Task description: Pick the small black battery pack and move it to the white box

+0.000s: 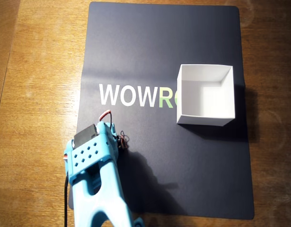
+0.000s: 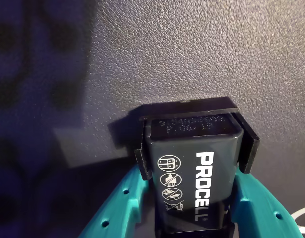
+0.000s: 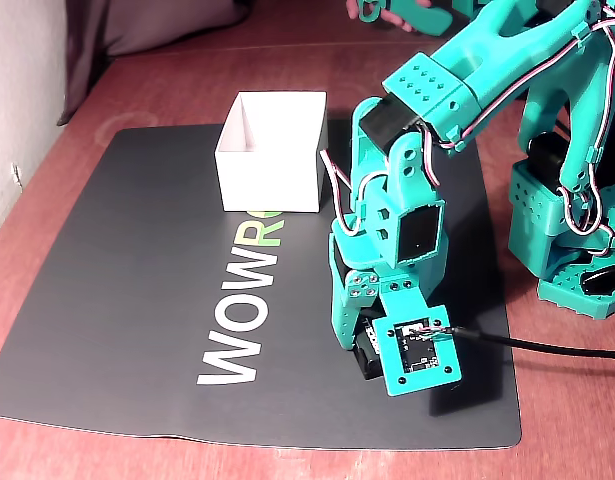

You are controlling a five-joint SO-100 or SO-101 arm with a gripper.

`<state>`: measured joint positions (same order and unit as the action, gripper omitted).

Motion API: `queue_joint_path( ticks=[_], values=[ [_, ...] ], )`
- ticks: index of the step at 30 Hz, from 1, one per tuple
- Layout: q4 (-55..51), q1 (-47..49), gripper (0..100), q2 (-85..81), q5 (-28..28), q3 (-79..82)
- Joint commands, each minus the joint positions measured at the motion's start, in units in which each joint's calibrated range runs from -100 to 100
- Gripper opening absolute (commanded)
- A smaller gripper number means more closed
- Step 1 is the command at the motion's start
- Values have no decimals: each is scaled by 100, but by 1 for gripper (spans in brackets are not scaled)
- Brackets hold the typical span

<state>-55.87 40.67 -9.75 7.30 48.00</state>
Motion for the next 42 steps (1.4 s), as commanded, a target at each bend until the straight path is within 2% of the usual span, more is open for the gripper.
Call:
queue_joint_path(
  ticks=[1, 6, 9, 22, 35, 42],
  values=[
    [-23, 56, 17, -3, -141, -88],
    [-5, 56, 16, -3, -157, 21],
    [30, 56, 9, -3, -157, 130],
    [-31, -14, 6, -3, -130, 139],
    [39, -49, 6, -117, -152, -24],
    [30, -366, 6, -161, -141, -886]
  ],
)
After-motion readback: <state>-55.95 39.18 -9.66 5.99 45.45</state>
